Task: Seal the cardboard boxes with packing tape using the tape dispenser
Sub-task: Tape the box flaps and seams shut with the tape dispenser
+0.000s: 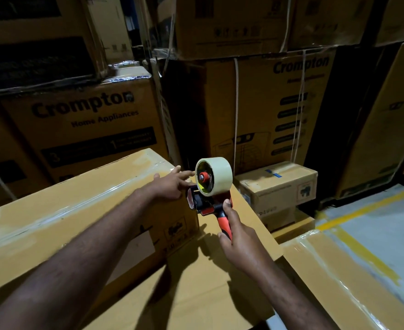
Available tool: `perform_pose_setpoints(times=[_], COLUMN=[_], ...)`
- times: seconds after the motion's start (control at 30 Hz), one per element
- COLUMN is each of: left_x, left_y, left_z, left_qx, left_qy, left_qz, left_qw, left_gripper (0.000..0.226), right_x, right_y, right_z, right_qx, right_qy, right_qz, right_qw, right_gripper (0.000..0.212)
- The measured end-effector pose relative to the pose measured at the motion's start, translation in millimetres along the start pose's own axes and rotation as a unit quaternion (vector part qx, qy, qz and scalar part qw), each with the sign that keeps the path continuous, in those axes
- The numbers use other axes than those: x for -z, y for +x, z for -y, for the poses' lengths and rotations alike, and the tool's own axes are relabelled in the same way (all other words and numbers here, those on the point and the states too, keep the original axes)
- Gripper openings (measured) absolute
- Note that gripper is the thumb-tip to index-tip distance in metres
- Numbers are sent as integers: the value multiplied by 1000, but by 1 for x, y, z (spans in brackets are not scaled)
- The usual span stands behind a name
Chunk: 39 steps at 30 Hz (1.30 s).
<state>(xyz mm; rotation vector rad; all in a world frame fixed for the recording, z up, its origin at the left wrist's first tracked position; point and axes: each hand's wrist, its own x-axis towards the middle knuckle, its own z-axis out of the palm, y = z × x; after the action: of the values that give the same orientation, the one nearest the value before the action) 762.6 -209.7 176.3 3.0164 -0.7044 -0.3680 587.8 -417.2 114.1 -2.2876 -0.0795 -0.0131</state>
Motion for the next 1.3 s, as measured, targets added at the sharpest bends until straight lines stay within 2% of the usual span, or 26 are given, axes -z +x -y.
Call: perform_pose_setpoints(times=[0.07,0.13,0.23,0.4,0.5,0.6,0.9,1.07,1.1,1.2,1.23,1.3], left_x=[9,12,5,6,-3,-14,-21,-23,-25,-28,-29,-31], left_y=[-3,-3,1,9,22,24,26,20,18,13,11,9], left_z=[-5,-10,-5,3,-3,-14,-18,-21,-22,-27,-29,-31], left_qx=[-6,13,14,43,67,70,98,93,94,101,101,95], left_qy=[-56,-98,-67,-203,-77,-20,-20,-24,-10,63,90,129], left_qz=[23,11,-35,-80,-88,-104,-155,-159,-163,-180,-185,-188], left_qw=[998,995,997,975,991,992,983,983,982,976,973,969], left_gripper=[55,64,73,55,47,43,42,56,58,54,54,58], right_x=[-4,-9,-17,-27,-35,-41,-9,-9,-13,-13,-14,-22], right_y=[3,4,7,14,17,18,30,26,25,23,22,19], right_z=[-2,-4,-9,-11,-13,-15,10,24,23,23,21,15], right_qx=[-4,-4,-2,28,44,36,-61,-35,-35,-67,-71,-69], right_qy=[-3,-3,-10,-35,-74,-69,81,-40,-34,136,163,113], right_qz=[5,5,2,-18,-27,-26,42,36,39,62,67,61], right_qw=[1000,1000,1000,999,996,997,994,998,998,987,982,989], right_gripper=[80,80,82,84,85,85,75,77,77,73,73,75])
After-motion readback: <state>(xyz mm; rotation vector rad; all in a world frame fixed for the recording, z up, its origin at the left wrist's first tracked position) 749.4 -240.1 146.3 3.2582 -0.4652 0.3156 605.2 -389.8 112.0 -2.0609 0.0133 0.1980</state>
